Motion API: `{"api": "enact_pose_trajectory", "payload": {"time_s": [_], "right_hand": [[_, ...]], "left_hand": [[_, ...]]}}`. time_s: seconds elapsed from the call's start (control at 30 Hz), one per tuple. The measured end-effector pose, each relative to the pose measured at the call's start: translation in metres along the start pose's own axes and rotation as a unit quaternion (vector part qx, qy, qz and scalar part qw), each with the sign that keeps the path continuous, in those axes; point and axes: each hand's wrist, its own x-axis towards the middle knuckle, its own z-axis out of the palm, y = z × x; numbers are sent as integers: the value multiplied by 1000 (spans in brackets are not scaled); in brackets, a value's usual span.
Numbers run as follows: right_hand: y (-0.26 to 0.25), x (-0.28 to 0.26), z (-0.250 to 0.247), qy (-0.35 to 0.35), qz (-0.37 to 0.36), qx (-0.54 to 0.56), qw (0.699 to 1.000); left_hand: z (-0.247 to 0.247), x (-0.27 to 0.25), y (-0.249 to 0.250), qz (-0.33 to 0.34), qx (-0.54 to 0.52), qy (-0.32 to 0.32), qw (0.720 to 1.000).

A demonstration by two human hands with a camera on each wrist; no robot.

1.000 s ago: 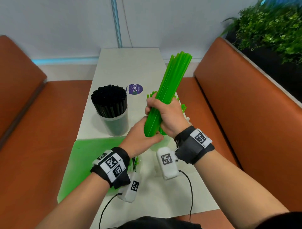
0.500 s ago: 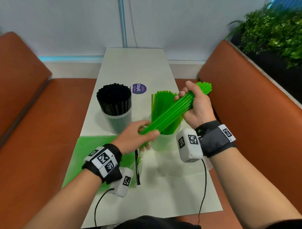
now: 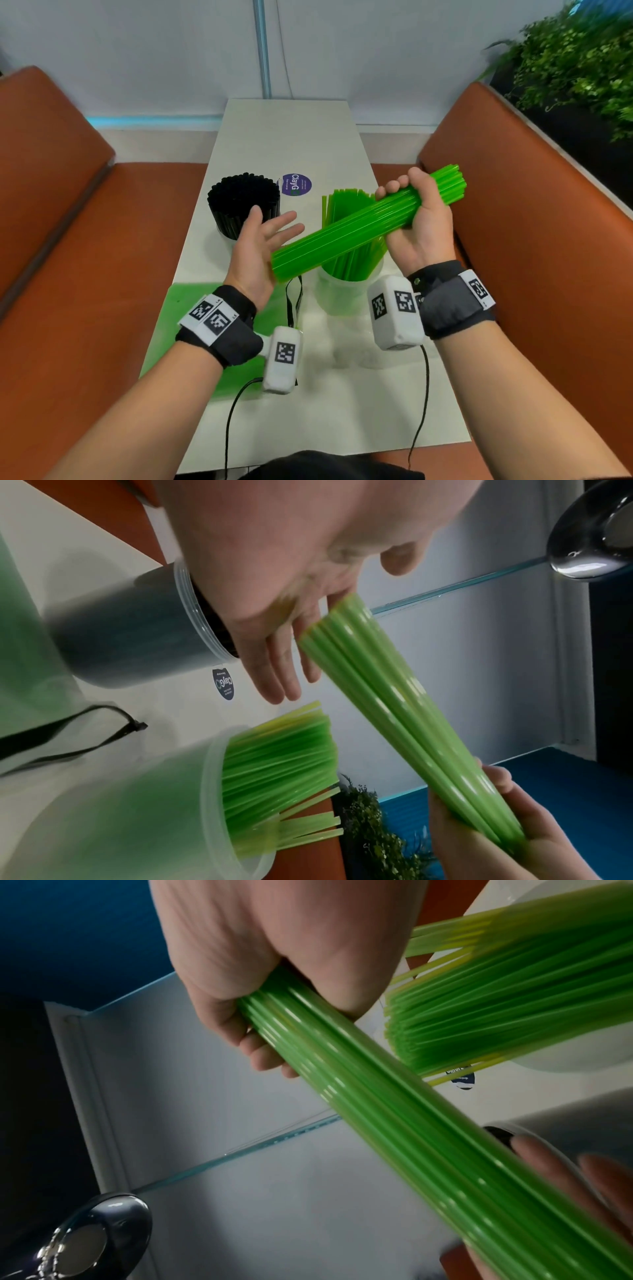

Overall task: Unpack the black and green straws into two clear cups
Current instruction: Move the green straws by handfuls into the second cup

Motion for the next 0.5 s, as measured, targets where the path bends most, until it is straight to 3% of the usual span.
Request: {"api": "enact_pose_trajectory", "payload": {"time_s": [0.17,0.3,0.4,0.5], "right_hand": [[4,-2,4,-49,-25,-53,997],[-10,8,1,-45,-64,-103,992],[-23,18,-5,-24,-119,-159,980],[-30,26,-12,-7,-161,-212,964]], "left_hand": [[6,3,-16,0,53,-14,999],[5,6,-29,4,138,-11,990],[5,9,-40,20,271,-16,962],[7,14,-55,14,415,-68,907]]}}
